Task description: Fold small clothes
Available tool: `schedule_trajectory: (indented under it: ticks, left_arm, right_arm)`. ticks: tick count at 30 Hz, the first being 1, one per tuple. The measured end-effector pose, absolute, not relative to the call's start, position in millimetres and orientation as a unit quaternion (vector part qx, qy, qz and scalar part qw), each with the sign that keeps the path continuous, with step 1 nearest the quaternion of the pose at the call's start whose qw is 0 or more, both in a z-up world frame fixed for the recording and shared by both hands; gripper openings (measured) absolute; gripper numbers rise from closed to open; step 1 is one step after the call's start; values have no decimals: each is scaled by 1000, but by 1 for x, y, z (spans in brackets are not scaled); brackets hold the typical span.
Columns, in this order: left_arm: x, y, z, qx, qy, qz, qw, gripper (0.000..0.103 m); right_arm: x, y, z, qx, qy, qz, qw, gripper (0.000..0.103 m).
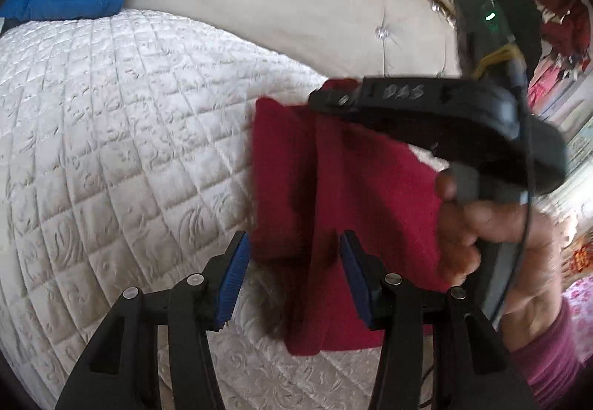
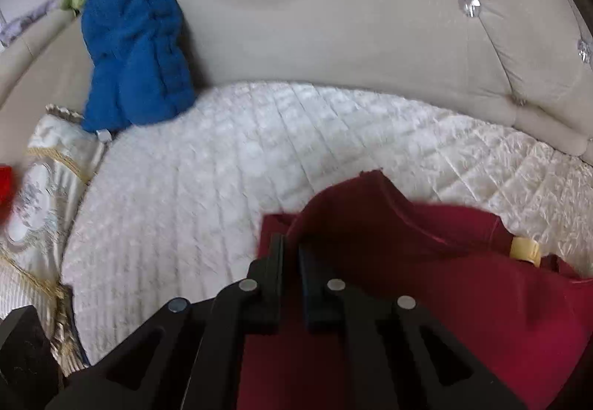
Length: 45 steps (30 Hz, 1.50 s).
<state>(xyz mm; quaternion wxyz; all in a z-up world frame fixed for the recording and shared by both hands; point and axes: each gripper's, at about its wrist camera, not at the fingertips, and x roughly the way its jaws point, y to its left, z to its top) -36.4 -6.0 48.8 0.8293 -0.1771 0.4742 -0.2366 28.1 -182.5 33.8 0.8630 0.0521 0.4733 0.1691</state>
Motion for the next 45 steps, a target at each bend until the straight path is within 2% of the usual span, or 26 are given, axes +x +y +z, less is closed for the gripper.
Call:
schedule_trajectory:
  ticks: [3, 5, 6, 7, 9, 12, 16, 18, 19, 20, 22, 24, 26, 28, 31, 32, 33, 34, 35, 37, 40, 45]
  left_arm:
    - [-34, -3, 45, -176, 479, -228, 829, 27]
    - [-32, -3, 44, -176, 480, -226, 829, 27]
    - [-32, -2, 44, -178, 478, -227, 830, 27]
    - [-32, -3, 46, -179, 474, -229, 831, 27]
    - [-33, -5, 47, -177, 468, -232, 834, 27]
    - [-34, -14, 49, -170, 462, -235, 838, 27]
    - [-32, -23, 44, -158, 462, -231, 842, 27]
    - [-32, -26, 43, -153, 461, -225, 845, 27]
    - [-30, -28, 41, -151, 461, -223, 845, 27]
    - [-29, -27, 40, -152, 462, -221, 845, 27]
    - [-27, -28, 36, -150, 466, -218, 844, 27]
    - [-25, -30, 34, -148, 469, -216, 844, 28]
    - [-24, -31, 32, -142, 469, -215, 844, 28]
    - [-22, -33, 30, -140, 472, -215, 844, 28]
    - [-19, -35, 26, -140, 477, -214, 841, 29]
    - [-18, -35, 25, -143, 478, -215, 840, 29]
    - [-18, -34, 25, -145, 479, -215, 839, 29]
    - [-18, -35, 26, -147, 478, -215, 839, 29]
    - [-19, -34, 27, -147, 477, -215, 839, 29]
    - [-22, -33, 30, -144, 472, -214, 843, 29]
    - [-26, -33, 36, -139, 461, -214, 850, 29]
    - [-34, -36, 46, -124, 440, -206, 865, 29]
  right_arm:
    - [38, -175, 3, 39, 509, 162, 844, 8]
    - [29, -180, 8, 40, 495, 172, 851, 13]
    - [22, -187, 15, 50, 490, 182, 851, 17]
    - [11, -202, 26, 66, 483, 194, 851, 32]
    - [-8, -232, 44, 72, 454, 183, 869, 45]
    - [-36, -308, 66, 55, 411, 91, 905, 46]
    - [-46, -411, 73, 96, 389, -58, 914, 47]
    - [-52, -451, 73, 113, 375, -112, 913, 60]
    - [-52, -461, 70, 112, 373, -119, 913, 76]
    - [-49, -466, 67, 106, 380, -117, 911, 84]
    - [-38, -468, 55, 94, 409, -100, 902, 84]
    - [-27, -461, 43, 89, 439, -52, 892, 71]
    - [-21, -454, 37, 56, 441, -58, 894, 7]
    - [-20, -464, 35, 62, 420, -97, 900, 8]
    - [-15, -484, 16, 115, 443, -107, 883, 9]
    - [-19, -484, 18, 115, 437, -108, 886, 12]
    - [-25, -484, 24, 117, 430, -110, 888, 18]
    - [-33, -485, 31, 120, 424, -115, 890, 33]
    - [-48, -485, 43, 126, 410, -117, 896, 41]
    - [-75, -484, 59, 129, 392, -104, 905, 41]
    - [-116, -470, 66, 95, 406, -85, 905, 41]
    - [-159, -459, 26, 48, 452, -93, 886, 37]
